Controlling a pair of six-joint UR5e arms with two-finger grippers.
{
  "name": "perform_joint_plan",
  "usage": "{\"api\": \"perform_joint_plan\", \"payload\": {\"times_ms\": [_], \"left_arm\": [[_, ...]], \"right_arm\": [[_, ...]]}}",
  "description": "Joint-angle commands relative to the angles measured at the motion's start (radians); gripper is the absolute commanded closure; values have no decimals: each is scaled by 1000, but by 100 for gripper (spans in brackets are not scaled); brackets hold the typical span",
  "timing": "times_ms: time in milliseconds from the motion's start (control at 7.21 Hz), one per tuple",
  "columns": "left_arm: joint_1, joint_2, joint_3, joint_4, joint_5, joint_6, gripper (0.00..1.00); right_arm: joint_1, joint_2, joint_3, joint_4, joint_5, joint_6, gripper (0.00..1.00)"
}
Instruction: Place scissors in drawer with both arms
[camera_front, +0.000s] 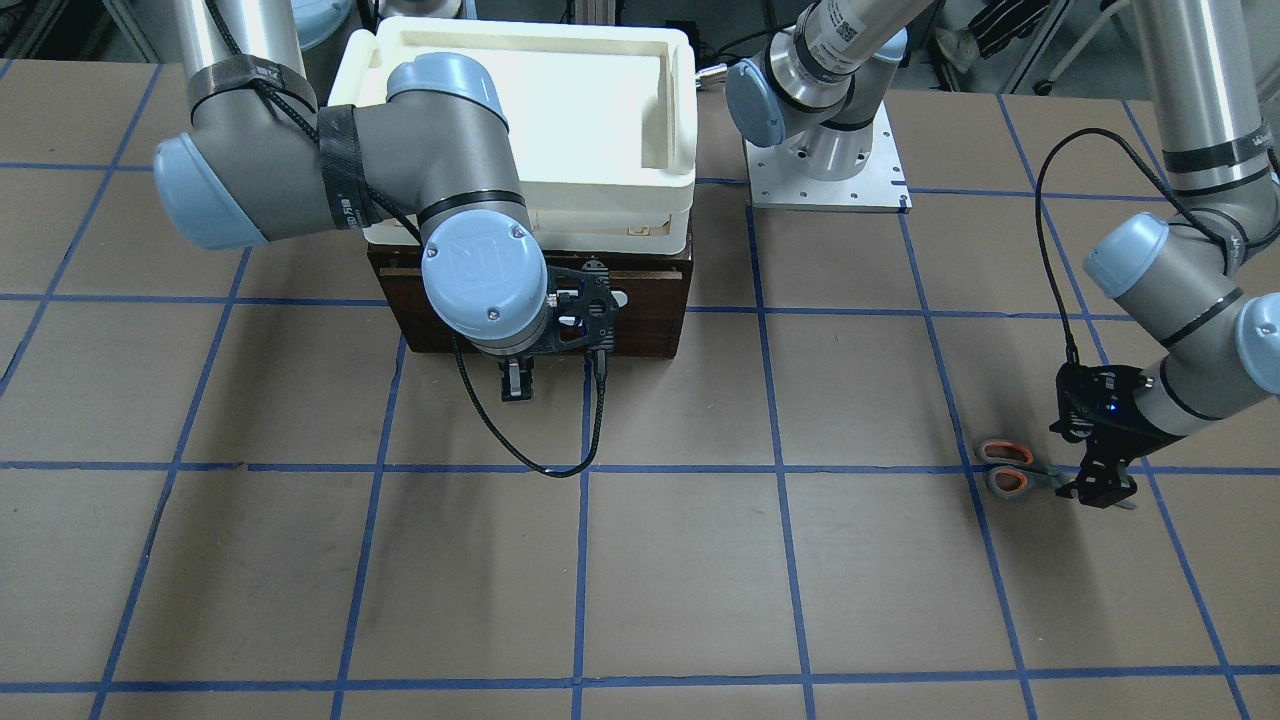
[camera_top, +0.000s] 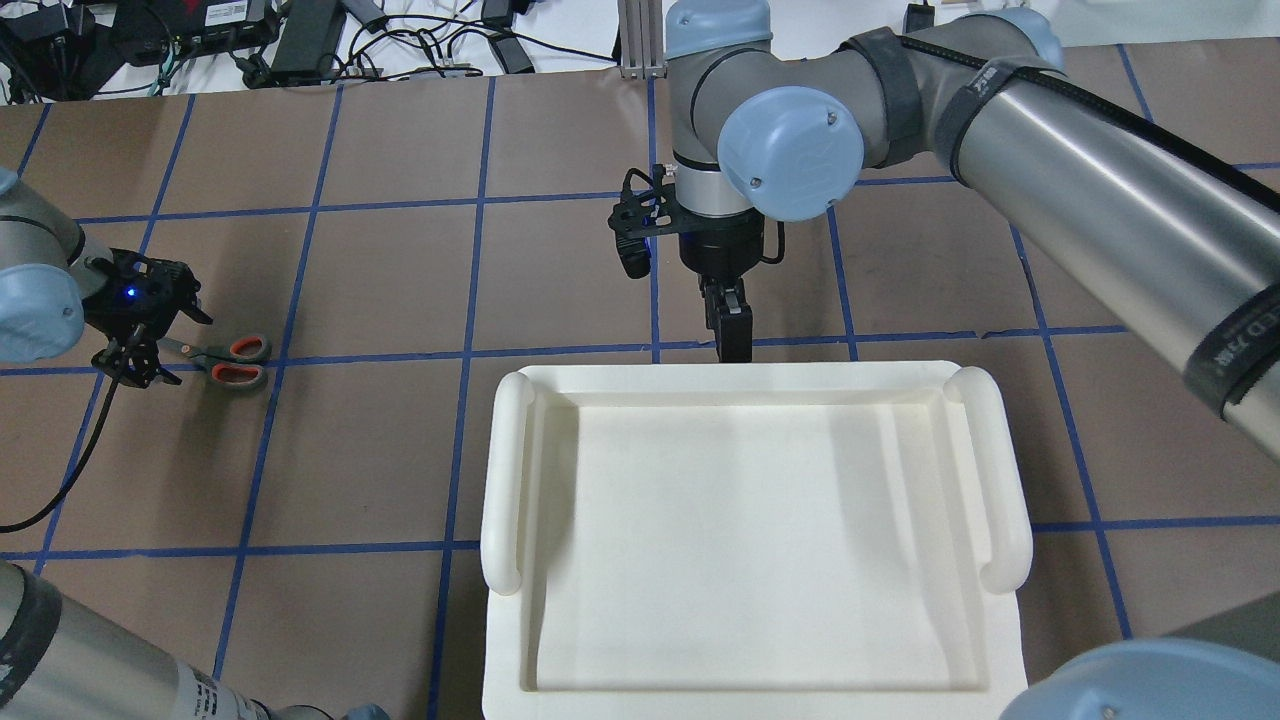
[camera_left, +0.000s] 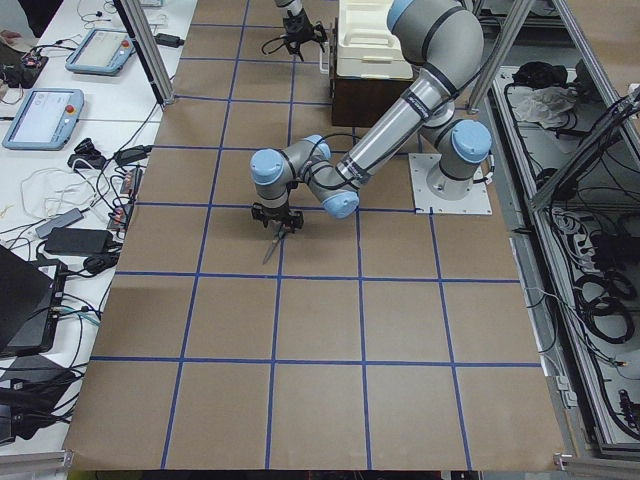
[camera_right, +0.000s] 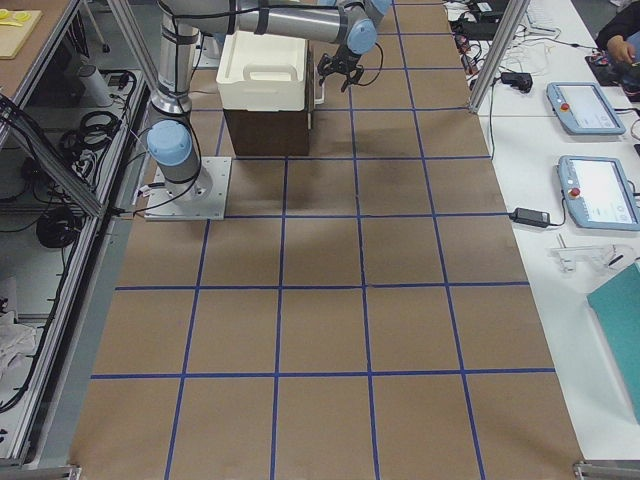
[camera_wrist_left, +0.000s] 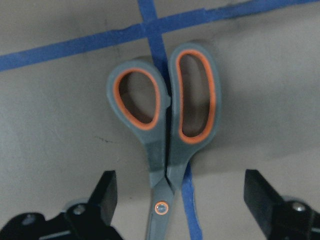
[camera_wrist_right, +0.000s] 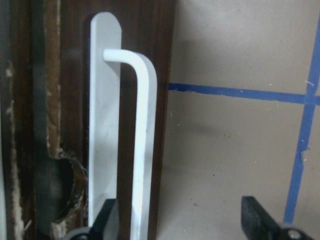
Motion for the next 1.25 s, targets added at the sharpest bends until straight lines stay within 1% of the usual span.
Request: {"api": "perform_joint_plan", "payload": {"times_ms": [0, 277, 554, 693, 832, 970, 1109], "left_arm": [[0, -36, -2, 46, 6, -15, 9], [0, -46, -2, 49, 6, 3, 10], [0, -46, -13, 49, 6, 21, 14], [0, -46, -15, 49, 6, 23, 20], [0, -45, -18, 52, 6, 23, 34], [0, -45, -18, 56, 8, 29, 52], [2, -45, -18, 58, 8, 41, 68]], "right_arm": [[2, 6, 6, 5, -3, -3, 14], [2, 9, 16, 7, 2, -3, 15], [2, 9, 31, -9, -1, -3, 18], [2, 9, 31, -19, -4, -29, 25], [0, 9, 29, -38, -9, -43, 33], [-1, 9, 19, -45, -9, -43, 37], [-6, 11, 13, -77, -11, -40, 40]]}}
